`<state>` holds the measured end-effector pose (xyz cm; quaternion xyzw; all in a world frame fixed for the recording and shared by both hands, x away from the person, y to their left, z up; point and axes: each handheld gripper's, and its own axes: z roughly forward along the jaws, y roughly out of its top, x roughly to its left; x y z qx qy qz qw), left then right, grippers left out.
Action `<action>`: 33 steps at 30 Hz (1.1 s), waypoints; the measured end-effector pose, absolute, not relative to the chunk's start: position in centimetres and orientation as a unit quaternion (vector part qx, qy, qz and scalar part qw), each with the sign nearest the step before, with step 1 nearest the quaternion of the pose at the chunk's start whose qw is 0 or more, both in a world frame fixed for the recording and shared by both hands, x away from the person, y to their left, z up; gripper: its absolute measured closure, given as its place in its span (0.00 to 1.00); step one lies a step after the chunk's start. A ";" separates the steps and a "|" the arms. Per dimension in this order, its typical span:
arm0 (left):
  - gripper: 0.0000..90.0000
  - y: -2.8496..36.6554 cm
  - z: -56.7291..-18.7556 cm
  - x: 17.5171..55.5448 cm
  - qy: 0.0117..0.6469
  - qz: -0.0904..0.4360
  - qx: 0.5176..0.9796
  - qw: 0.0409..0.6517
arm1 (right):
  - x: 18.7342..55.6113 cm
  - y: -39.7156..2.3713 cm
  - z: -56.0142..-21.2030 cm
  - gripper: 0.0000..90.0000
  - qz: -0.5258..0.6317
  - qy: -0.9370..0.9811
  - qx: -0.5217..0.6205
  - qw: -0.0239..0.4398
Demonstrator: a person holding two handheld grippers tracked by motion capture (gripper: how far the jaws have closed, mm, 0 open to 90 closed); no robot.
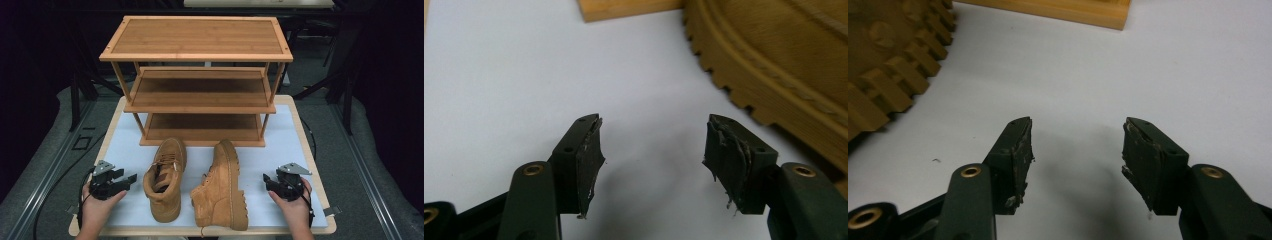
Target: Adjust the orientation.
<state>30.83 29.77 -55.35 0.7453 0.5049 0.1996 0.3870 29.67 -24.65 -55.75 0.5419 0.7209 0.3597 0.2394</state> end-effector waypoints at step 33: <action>0.55 28.1 -50.8 28.3 0.507 0.164 0.736 0.418 | 28.8 -24.8 -55.6 0.49 0.379 0.703 0.555 0.231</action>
